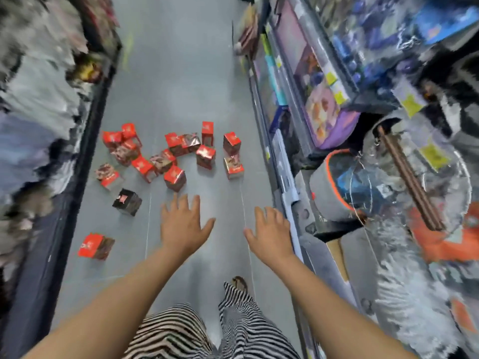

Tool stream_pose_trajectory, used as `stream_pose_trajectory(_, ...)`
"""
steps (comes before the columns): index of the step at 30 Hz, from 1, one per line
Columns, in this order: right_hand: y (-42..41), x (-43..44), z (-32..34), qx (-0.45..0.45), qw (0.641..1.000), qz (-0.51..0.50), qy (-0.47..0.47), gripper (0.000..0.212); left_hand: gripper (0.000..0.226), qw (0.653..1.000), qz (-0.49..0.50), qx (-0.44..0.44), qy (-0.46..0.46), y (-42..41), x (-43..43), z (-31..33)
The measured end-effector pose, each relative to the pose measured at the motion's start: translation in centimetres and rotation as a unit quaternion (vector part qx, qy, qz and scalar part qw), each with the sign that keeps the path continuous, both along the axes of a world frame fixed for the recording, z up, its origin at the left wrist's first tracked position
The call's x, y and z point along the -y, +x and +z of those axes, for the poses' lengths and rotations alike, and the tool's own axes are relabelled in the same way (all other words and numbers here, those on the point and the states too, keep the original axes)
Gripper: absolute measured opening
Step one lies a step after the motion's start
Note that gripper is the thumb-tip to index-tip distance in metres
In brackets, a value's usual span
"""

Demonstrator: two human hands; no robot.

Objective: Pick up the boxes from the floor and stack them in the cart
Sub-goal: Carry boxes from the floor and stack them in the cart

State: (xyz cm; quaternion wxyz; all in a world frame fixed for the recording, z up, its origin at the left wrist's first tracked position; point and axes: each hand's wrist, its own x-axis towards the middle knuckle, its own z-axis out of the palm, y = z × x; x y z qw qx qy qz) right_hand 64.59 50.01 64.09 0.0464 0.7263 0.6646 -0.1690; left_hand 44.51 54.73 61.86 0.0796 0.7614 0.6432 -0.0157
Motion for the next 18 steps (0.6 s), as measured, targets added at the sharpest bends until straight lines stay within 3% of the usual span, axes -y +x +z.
stream_pose_trajectory(5, -1.6, -9.9, -0.8, 0.012, 0.998, 0.054, -0.015, 0.06, 0.063, 0.996, 0.087, -0.004, 0.024, -3.1, -5.8, -0.5)
stream_pose_trajectory(10, -5.9, -19.8, -3.5, 0.015, 0.993, 0.105, -0.043, 0.059, 0.067, 0.991, 0.132, -0.022, -0.016, -7.8, -13.3, -3.1)
stream_pose_trajectory(18, -12.5, -34.5, -14.9, 0.011, 0.988, 0.135, -0.073, 0.061, 0.069, 0.985, 0.162, -0.019, -0.061, -14.5, -25.8, -14.5)
